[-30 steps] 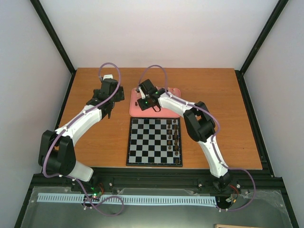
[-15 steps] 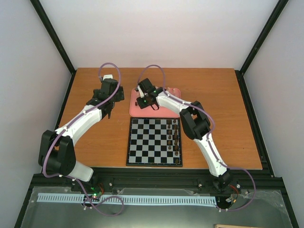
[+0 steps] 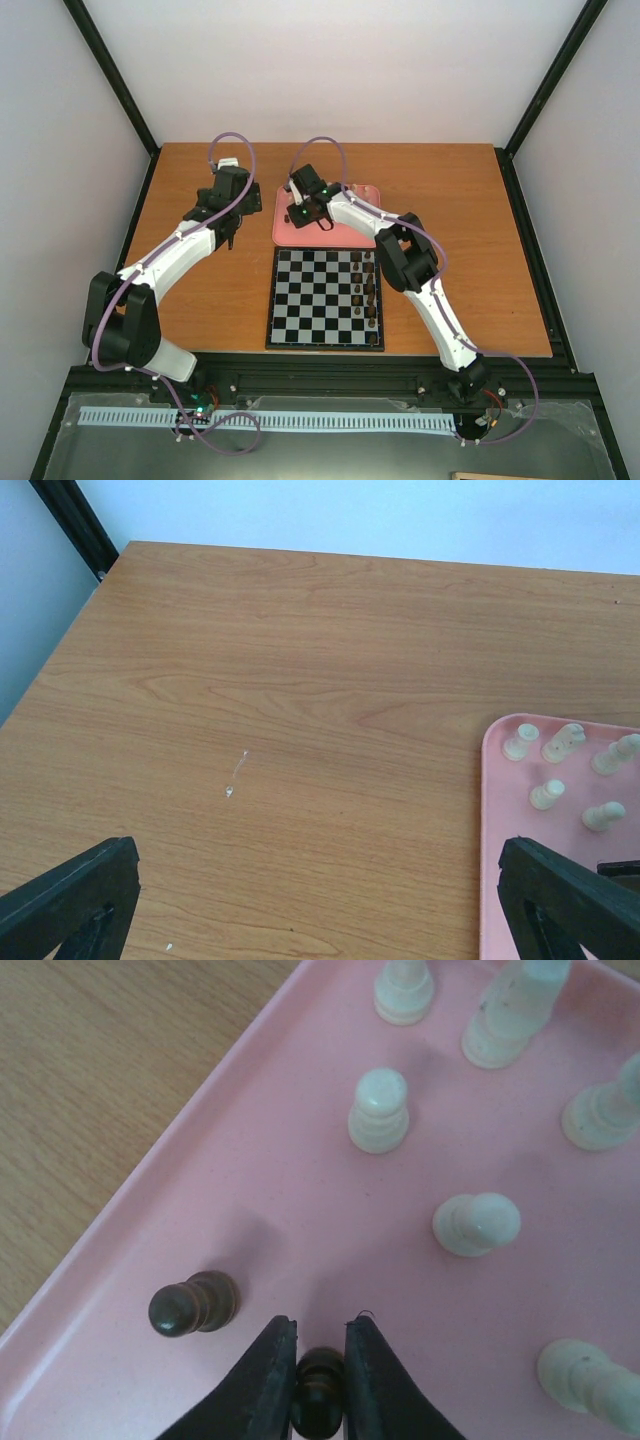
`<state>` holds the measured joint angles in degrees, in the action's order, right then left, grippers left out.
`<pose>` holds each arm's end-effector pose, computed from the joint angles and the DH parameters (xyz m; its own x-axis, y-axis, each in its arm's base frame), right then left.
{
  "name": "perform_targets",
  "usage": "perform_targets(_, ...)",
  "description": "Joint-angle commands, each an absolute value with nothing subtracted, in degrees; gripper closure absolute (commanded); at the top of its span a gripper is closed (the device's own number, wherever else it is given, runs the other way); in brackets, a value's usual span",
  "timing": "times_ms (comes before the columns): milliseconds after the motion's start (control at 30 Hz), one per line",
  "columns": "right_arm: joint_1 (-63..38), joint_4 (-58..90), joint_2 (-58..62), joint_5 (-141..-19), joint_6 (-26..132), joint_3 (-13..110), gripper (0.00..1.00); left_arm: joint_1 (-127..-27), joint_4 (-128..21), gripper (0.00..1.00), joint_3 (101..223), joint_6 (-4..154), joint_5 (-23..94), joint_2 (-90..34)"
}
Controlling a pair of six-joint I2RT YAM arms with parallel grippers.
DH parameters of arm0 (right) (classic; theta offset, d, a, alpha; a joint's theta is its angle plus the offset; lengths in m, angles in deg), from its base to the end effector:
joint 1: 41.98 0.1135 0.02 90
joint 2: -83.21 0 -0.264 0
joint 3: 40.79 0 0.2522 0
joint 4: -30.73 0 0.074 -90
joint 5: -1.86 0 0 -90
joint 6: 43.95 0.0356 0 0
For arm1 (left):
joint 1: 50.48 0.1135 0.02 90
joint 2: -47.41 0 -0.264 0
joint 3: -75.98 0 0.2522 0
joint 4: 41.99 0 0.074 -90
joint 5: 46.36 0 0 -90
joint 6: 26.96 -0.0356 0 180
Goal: Set up the chess pieces on the board
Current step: Pick up the chess piece from the storage box, then place the chess piece on the chessboard.
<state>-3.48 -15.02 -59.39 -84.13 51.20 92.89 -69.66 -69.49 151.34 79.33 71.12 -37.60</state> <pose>0.4228 0.3395 0.1454 -0.6945 -0.4380 -0.5708 -0.5927 0.7981 0.1087 0.3169 -0.0928 0.2705 -0.5318 -0.0785 -0.8432 -0.2137 0.9759 0.0439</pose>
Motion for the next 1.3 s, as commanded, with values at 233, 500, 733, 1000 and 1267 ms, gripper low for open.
perform_targets(233, -3.97, -14.90, -54.82, -81.96, 51.47, 90.11, 0.91, -69.54, -68.76, 0.00, 152.36, 79.29, 71.98, -37.15)
perform_targets(500, 0.37, -9.71, -36.28, -86.53, 52.47, 72.61, 0.91, -69.55, -68.75, 0.00, 152.43, 79.12, 72.07, -37.47)
perform_targets(733, 5.21, -7.39, -17.39, -89.00, 56.48, 51.77, 0.91, -69.52, -68.93, 0.00, 152.67, 78.99, 72.14, -37.93)
perform_targets(1000, 14.08, -13.66, -2.86, -96.23, 64.66, 33.18, 0.91, -69.55, -68.73, 0.00, 152.32, 79.07, 72.20, -37.40)
perform_targets(1267, 22.23, -19.33, 6.15, -99.91, 74.70, 24.11, 0.90, -69.55, -68.76, 0.00, 152.37, 79.36, 71.97, -37.59)
